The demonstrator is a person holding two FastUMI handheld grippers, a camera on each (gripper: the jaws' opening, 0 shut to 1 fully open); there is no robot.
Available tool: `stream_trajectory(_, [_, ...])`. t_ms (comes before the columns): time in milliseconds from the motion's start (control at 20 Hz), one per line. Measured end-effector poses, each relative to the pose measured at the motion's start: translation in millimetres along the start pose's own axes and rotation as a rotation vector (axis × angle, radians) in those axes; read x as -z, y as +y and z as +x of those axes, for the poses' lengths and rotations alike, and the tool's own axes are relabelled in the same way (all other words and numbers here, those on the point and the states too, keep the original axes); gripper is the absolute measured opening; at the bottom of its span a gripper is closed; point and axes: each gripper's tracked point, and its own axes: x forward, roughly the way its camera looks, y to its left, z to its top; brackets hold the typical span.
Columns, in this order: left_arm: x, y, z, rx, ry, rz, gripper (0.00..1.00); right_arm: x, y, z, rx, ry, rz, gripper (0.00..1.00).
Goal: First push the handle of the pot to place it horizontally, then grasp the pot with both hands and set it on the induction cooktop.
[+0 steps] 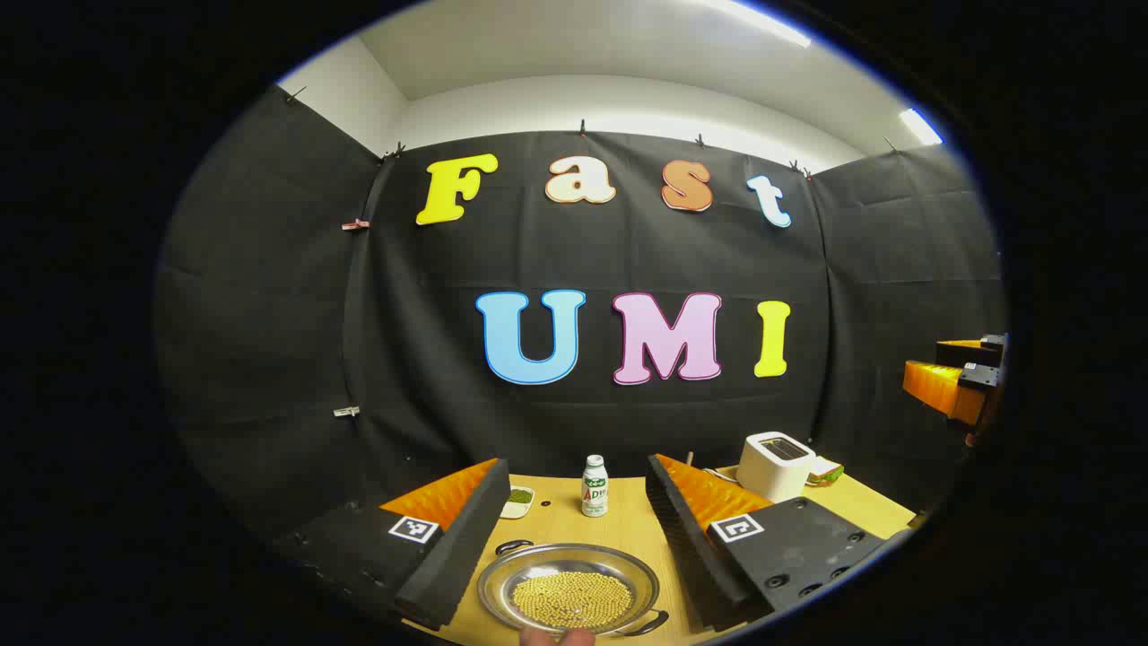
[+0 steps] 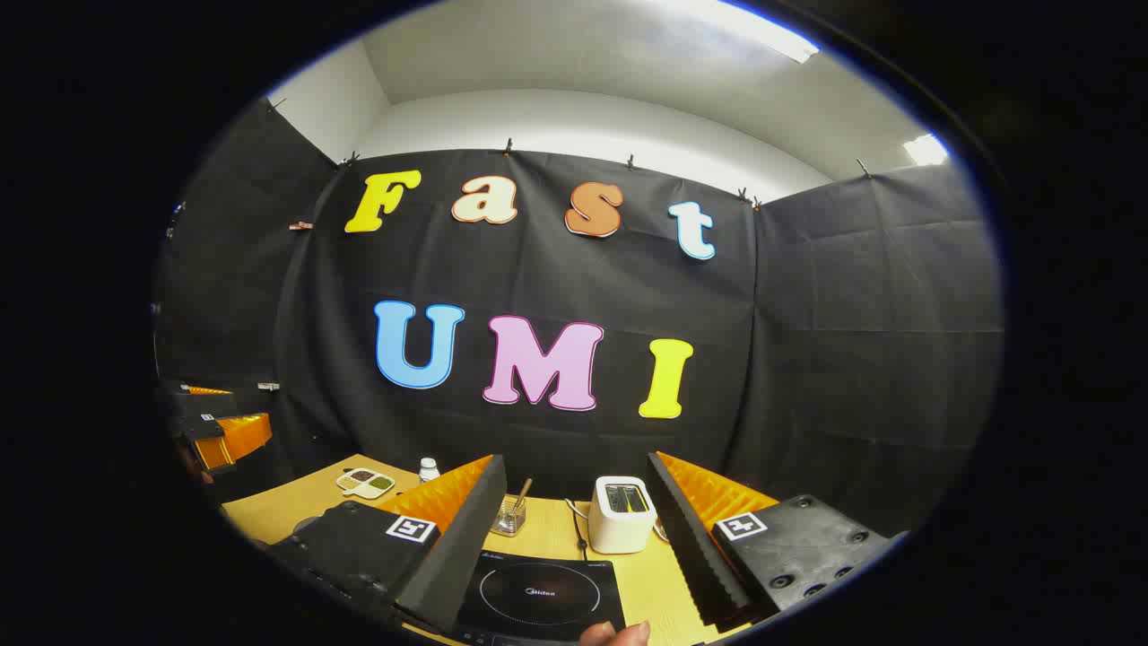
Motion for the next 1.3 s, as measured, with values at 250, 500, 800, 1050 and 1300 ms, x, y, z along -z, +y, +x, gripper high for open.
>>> stream_trajectory(250, [1,1,-6,-0.007,-0.002,0.005,0.94,0,-2,-6,-0.003,0.005,0.003,0.97])
stream_trajectory(500, [2,3,-11,-0.013,0.002,0.004,0.95,0,-3,-9,-0.007,0.005,0.006,0.97])
stream_trajectory(800, [1,4,-12,-0.018,-0.004,0.002,0.95,-3,-7,-9,-0.001,-0.002,0.017,0.97])
stream_trajectory(1050, [-6,3,-13,-0.016,-0.030,0.021,0.94,-2,-9,-8,0.002,-0.001,0.011,0.97])
stream_trajectory(1300, [-12,-1,-16,0.004,-0.044,0.023,0.60,0,-8,-7,-0.003,0.002,0.012,0.97])
